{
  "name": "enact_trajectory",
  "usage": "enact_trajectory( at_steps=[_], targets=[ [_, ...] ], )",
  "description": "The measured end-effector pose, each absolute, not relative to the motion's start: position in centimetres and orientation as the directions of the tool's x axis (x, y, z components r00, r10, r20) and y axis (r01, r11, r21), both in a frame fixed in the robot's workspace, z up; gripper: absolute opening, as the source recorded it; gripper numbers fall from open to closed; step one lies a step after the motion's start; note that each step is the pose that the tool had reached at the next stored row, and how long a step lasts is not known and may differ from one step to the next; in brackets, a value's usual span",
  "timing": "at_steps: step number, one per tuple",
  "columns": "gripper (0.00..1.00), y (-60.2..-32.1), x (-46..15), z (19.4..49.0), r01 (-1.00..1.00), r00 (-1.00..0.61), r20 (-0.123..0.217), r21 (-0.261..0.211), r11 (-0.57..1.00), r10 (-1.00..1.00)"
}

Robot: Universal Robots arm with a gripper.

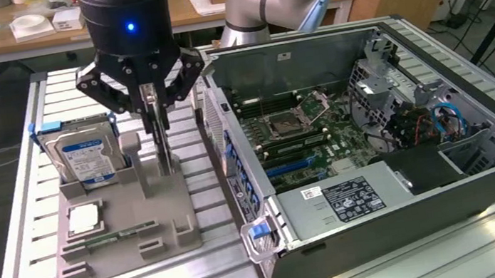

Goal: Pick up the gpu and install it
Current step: 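Pick up the gpu and move the gpu toward the slot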

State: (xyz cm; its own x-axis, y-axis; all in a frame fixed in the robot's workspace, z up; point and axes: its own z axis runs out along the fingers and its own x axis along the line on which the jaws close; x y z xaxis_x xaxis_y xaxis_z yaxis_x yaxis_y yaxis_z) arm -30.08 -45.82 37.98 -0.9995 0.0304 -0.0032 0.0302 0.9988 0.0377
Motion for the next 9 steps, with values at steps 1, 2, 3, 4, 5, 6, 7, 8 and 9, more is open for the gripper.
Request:
enact_trajectory(
  at_steps=[1, 2, 3, 4, 5, 6, 7, 8, 9],
  targets=[
    [0.26, -45.8, -30.1, 38.2, 0.03, -1.0, -0.003, 0.037, 0.999, 0.03],
    [0.26, -45.8, -30.1, 38.4, 0.03, -1.0, -0.003, 0.037, 0.999, 0.03],
    [0.26, -45.8, -30.1, 38.5, 0.03, -1.0, -0.003, 0.037, 0.999, 0.03],
    [0.26, -45.8, -30.1, 38.7, 0.03, -1.0, -0.003, 0.036, 0.999, 0.03],
    [0.26, -45.8, -30.1, 38.9, 0.03, -1.0, -0.003, 0.036, 0.999, 0.03],
    [0.26, -45.8, -30.1, 39.2, 0.03, -1.0, -0.003, 0.036, 0.999, 0.03],
    [0.26, -45.8, -30.1, 39.6, 0.03, -1.0, -0.003, 0.036, 0.999, 0.03],
    [0.26, -45.8, -30.1, 39.9, 0.03, -1.0, -0.003, 0.036, 0.999, 0.03],
    [0.26, -45.8, -30.1, 40.3, 0.03, -1.0, -0.003, 0.036, 0.999, 0.03]
  ],
)
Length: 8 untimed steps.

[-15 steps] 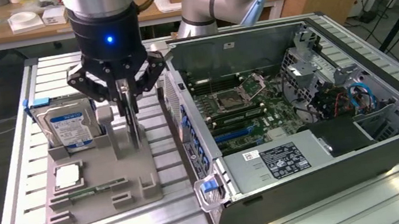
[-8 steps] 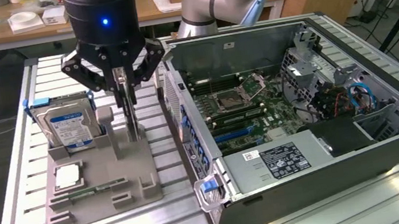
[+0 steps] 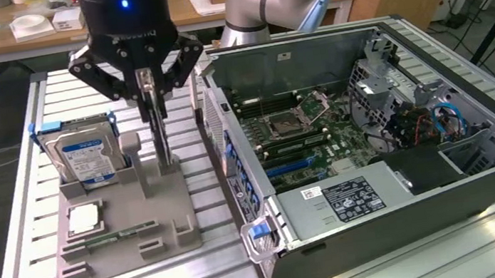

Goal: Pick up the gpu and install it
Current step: 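Pick up the gpu and move the gpu toward the slot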

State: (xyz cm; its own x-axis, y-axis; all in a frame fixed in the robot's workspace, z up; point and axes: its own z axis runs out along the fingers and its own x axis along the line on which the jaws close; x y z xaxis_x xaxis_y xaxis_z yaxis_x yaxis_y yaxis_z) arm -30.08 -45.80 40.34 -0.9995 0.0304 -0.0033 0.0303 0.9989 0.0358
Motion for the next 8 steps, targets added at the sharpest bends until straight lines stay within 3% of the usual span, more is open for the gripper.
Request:
enact_trajectory(
  at_steps=[8],
  targets=[
    [0.26, -45.8, -30.1, 42.6, 0.03, -1.0, -0.004, 0.036, 0.999, 0.031]
  ],
)
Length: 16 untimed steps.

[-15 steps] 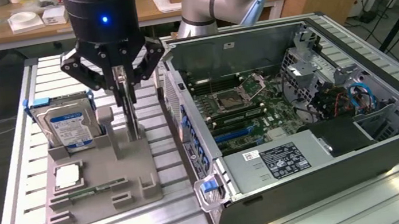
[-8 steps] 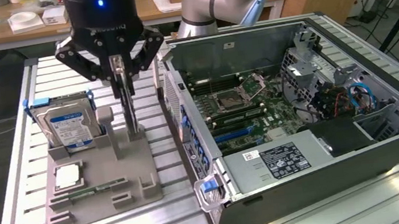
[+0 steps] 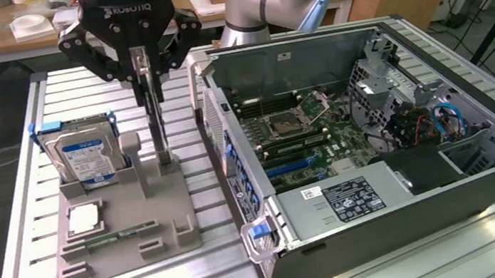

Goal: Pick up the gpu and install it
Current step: 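Pick up the gpu and move the gpu toward the slot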

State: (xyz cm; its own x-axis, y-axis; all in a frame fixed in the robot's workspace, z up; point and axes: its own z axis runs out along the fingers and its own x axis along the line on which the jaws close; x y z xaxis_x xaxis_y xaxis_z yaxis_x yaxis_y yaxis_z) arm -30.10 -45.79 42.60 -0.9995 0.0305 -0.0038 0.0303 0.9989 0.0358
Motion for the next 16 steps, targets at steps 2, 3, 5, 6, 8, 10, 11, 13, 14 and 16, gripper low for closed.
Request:
enact_trajectory(
  at_steps=[2, 3, 5, 6, 8, 10, 11, 13, 14, 16],
  targets=[
    [0.26, -45.8, -30.1, 42.6, 0.03, -1.0, -0.004, 0.036, 0.999, 0.03],
    [0.26, -45.8, -30.1, 42.6, 0.03, -1.0, -0.004, 0.036, 0.999, 0.03],
    [0.26, -45.8, -30.1, 42.6, 0.03, -1.0, -0.004, 0.036, 0.999, 0.03],
    [0.26, -45.8, -30.0, 42.6, 0.03, -1.0, -0.004, 0.036, 0.999, 0.03],
    [0.26, -45.8, -29.5, 42.6, 0.03, -1.0, -0.004, 0.036, 0.999, 0.03],
    [0.26, -45.8, -29.2, 42.6, 0.03, -1.0, -0.004, 0.036, 0.999, 0.03],
    [0.26, -45.8, -29.0, 42.6, 0.03, -1.0, -0.004, 0.036, 0.999, 0.03],
    [0.26, -45.8, -28.7, 42.6, 0.03, -1.0, -0.004, 0.036, 0.999, 0.03],
    [0.26, -45.8, -28.6, 42.6, 0.03, -1.0, -0.004, 0.036, 0.999, 0.03],
    [0.26, -45.8, -28.2, 42.6, 0.03, -1.0, -0.004, 0.036, 0.999, 0.03]
  ],
)
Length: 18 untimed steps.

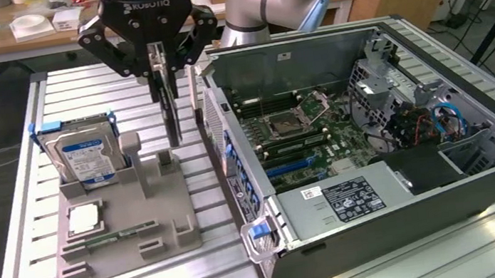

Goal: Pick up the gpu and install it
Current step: 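Pick up the gpu and move the gpu toward the slot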

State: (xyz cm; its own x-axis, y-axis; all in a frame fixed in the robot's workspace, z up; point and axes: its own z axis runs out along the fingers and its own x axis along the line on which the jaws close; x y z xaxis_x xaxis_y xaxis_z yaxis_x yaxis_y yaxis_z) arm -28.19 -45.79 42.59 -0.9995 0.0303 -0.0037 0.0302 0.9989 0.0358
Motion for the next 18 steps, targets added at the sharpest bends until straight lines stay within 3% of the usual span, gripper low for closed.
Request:
enact_trajectory(
  at_steps=[18],
  targets=[
    [0.26, -45.8, -26.9, 42.6, 0.028, -1.0, -0.004, 0.036, 0.999, 0.028]
  ],
)
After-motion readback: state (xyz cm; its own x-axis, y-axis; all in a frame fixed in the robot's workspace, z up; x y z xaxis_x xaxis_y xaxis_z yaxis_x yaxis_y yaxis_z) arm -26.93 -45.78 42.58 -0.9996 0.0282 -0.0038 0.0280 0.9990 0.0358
